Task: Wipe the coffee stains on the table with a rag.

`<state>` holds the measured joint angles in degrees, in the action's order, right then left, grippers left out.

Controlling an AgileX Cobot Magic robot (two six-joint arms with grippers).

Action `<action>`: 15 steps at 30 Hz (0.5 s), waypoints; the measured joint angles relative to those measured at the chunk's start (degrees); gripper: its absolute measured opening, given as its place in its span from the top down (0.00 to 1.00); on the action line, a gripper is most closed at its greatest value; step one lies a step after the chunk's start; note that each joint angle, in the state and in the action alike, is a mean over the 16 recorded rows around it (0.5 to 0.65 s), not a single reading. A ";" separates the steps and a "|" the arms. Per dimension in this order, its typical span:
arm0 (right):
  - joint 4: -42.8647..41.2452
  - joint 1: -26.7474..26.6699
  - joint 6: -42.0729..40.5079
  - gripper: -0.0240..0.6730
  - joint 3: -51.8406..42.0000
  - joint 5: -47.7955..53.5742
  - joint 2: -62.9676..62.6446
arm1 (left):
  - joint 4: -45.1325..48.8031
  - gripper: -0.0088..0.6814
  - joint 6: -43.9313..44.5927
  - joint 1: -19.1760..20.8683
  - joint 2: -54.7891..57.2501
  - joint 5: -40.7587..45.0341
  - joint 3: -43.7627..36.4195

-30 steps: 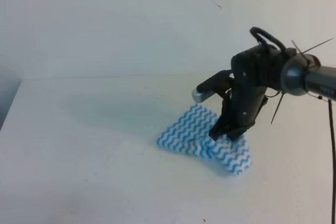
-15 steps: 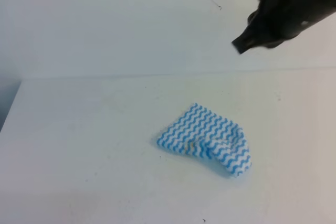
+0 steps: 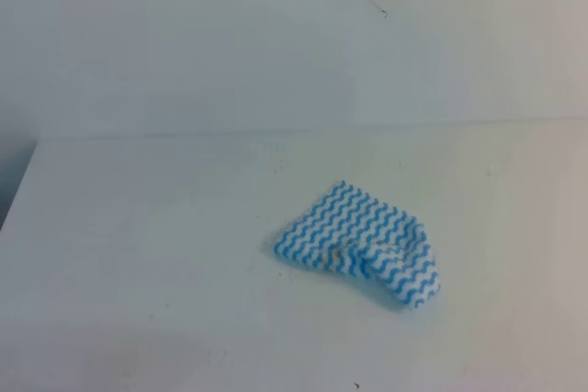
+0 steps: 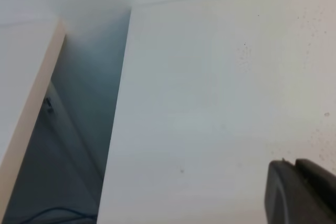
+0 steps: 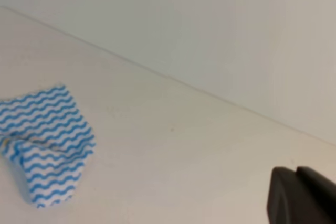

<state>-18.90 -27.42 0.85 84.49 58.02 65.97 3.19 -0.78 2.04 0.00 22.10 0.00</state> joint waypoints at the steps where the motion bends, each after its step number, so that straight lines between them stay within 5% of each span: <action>1: -0.90 0.00 1.14 0.97 -2.35 -0.46 -2.34 | 0.00 0.99 -0.01 0.00 0.00 0.00 0.00; 15: -6.74 0.00 17.17 0.97 -40.62 -12.76 -32.86 | -0.01 0.99 -0.07 0.00 -0.28 -0.17 -0.36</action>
<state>-25.64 -27.42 18.02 43.87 45.26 33.12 3.19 -0.85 2.04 -0.28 21.93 -0.36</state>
